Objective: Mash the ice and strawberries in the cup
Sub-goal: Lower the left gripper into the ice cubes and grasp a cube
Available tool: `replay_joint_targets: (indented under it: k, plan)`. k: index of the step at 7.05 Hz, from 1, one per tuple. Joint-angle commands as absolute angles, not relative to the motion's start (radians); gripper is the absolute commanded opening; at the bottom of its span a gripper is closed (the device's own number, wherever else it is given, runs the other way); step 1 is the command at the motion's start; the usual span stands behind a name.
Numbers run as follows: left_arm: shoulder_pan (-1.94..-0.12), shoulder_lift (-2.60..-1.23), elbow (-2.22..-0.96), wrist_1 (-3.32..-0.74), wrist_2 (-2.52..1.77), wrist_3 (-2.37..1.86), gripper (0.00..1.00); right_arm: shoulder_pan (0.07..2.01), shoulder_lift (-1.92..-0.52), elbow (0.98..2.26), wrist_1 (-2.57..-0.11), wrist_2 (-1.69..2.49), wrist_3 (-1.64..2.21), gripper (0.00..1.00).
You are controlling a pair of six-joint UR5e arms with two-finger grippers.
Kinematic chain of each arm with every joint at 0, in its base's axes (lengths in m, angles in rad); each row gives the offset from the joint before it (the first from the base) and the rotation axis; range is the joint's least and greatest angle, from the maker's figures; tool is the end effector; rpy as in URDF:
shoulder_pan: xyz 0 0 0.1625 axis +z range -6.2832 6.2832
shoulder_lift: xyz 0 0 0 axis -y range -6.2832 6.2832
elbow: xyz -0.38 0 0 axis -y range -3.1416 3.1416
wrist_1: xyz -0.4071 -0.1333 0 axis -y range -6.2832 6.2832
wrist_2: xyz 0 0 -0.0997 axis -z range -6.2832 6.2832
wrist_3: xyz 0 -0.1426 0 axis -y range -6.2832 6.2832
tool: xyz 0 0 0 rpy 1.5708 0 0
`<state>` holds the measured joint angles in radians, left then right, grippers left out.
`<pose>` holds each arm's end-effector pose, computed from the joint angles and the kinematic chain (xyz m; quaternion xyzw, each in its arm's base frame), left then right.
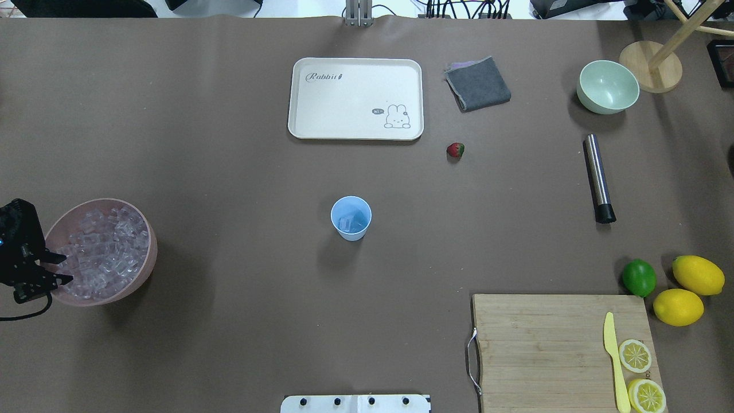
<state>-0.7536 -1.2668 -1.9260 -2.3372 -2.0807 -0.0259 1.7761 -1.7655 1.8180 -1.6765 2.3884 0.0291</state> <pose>0.2859 -0.3556 0.5166 0.2563 0.3686 0.4347 0.7807 0.1158 -0.4124 0.6167 0.0107 -0.3980 0.1178 0.9097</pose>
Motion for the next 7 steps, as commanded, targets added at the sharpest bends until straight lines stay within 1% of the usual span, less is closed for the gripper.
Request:
replay_joint_targets:
  k: [1, 5, 7]
  plan:
    - [-0.749, -1.276, -1.927, -2.338, -2.074, -0.028, 0.00, 1.775, -1.764, 1.816, -1.677, 2.387, 0.029, 1.00]
    - [-0.765, -1.290, -1.956, -2.332, -2.094, -0.026, 0.00, 1.778, -1.759, 1.821, -1.677, 2.396, 0.031, 1.00]
    - [-0.840, -1.299, -1.988, -2.330, -2.166, -0.029, 0.00, 1.778, -1.756, 1.821, -1.677, 2.396, 0.031, 1.00]
